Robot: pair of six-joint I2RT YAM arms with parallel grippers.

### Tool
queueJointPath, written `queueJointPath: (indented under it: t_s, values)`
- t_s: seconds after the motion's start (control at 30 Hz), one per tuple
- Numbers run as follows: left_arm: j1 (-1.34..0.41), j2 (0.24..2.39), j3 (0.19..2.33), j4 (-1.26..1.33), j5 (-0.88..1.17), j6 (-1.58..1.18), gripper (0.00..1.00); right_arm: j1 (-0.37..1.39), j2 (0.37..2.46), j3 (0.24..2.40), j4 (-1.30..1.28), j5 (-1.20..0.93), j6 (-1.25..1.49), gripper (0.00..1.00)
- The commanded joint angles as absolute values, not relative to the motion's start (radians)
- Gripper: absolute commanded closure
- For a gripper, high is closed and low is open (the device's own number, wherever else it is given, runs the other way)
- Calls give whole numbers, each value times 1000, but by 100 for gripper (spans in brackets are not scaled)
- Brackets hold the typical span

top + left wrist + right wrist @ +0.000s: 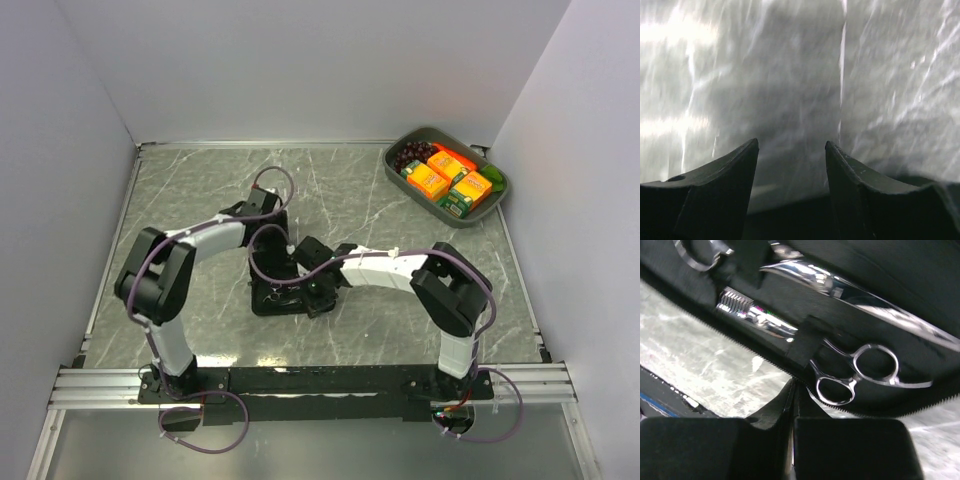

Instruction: Sort the hair-cutting tools

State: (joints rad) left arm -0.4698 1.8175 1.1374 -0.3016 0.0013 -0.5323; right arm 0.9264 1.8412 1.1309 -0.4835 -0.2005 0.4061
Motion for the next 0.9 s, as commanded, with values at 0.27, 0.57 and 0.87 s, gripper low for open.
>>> queueJointPath:
  t_s: [0.27,0.57,0.87]
  values:
    - [-488,1549,812,-348,3,-722,38,775,1887,1195,-620,110,338,100]
    - [-489,1430,637,-333,18,-833,38,750,1911,1256,-644,123,305,100]
    - [-489,1293,495,-331,84,-977,38,746,1913,1269,-647,6,368,100]
